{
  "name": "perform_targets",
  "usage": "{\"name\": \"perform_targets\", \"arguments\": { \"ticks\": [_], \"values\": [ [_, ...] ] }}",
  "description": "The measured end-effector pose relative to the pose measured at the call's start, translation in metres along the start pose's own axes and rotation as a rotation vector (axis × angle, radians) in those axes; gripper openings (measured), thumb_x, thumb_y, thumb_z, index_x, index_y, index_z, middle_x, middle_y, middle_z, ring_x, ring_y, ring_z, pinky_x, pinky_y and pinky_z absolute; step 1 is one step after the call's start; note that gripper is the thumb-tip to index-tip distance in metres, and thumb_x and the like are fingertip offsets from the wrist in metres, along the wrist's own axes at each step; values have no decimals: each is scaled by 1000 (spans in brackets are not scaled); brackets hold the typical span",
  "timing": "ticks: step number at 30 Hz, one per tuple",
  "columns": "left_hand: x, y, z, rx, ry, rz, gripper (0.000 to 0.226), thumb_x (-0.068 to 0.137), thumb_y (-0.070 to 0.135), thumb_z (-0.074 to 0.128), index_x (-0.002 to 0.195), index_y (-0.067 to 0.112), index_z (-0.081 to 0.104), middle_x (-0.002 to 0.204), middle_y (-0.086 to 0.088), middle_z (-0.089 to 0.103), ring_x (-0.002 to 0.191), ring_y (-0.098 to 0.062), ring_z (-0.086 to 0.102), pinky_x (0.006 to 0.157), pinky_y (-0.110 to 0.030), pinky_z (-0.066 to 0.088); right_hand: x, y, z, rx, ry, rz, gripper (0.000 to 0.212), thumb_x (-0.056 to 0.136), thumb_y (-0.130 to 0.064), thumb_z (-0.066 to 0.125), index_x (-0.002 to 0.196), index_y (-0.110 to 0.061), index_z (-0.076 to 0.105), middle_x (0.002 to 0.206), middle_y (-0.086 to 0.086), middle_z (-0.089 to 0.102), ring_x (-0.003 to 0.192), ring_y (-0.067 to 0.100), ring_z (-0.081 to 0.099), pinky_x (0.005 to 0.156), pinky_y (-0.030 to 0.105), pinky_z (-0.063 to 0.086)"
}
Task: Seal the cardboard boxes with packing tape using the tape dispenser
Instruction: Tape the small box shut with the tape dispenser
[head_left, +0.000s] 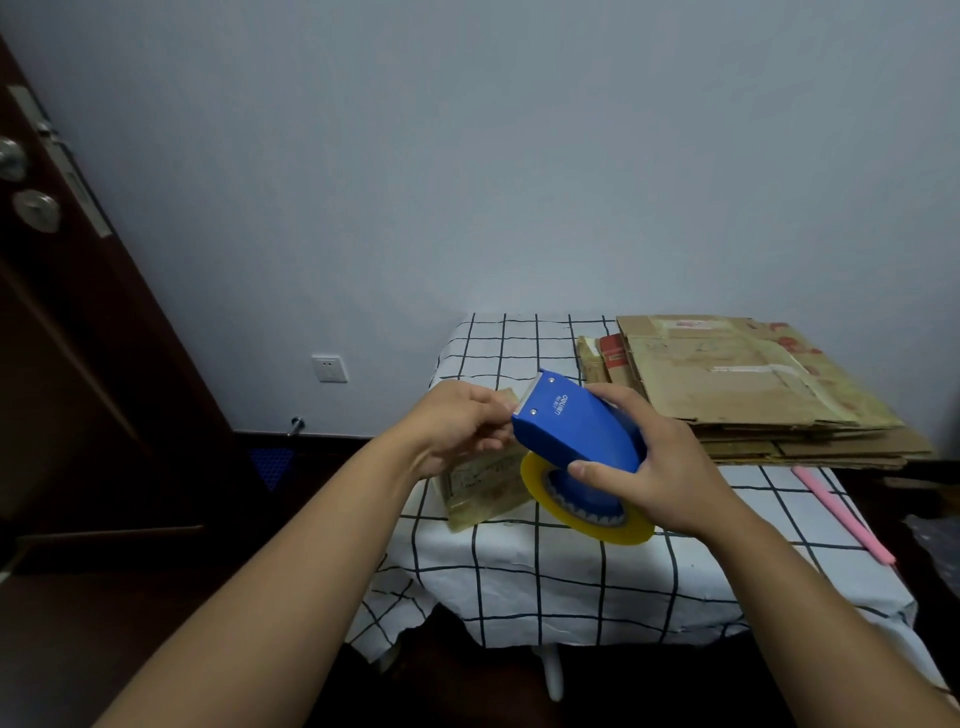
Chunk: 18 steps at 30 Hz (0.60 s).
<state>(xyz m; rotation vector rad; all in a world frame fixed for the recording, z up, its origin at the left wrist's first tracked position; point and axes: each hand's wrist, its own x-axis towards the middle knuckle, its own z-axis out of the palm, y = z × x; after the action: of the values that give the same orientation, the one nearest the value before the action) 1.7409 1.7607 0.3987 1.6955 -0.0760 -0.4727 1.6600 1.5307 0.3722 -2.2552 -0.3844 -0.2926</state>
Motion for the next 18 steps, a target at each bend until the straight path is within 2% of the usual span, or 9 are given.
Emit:
{"name": "perform_targets", "arguments": {
  "ticks": [5,12,14,18],
  "values": [
    [7,13,-2,283,84,57,31,90,-7,56,65,7,68,73,-7,71,53,-10,62,55,-20,51,-3,-5,3,-76,-48,49,72,65,-81,58,129,-62,30,118,-23,54,99,4,58,79,33,56],
    [20,27,2,483,127,117,27,91,-1,61,68,9,69,91,-15,73,48,-3,60,51,-16,49,4,-15,-8,-205,-74,115,83,62,-84,49,137,-54,30,107,-17,53,88,2,55,65,23,46],
    [24,28,4,514,134,128,25,92,1,62,70,10,70,85,-12,73,48,-2,60,49,-14,48,6,-17,-10,-226,-91,138,87,62,-84,47,140,-49,30,108,-14,54,89,6,56,65,23,46],
    [30,27,2,525,133,125,18,92,7,66,75,10,71,56,-1,67,53,-8,60,54,-19,52,5,-18,-13,-283,-120,169,86,64,-82,48,141,-48,29,103,-15,53,84,4,54,62,22,43]
  ]
}}
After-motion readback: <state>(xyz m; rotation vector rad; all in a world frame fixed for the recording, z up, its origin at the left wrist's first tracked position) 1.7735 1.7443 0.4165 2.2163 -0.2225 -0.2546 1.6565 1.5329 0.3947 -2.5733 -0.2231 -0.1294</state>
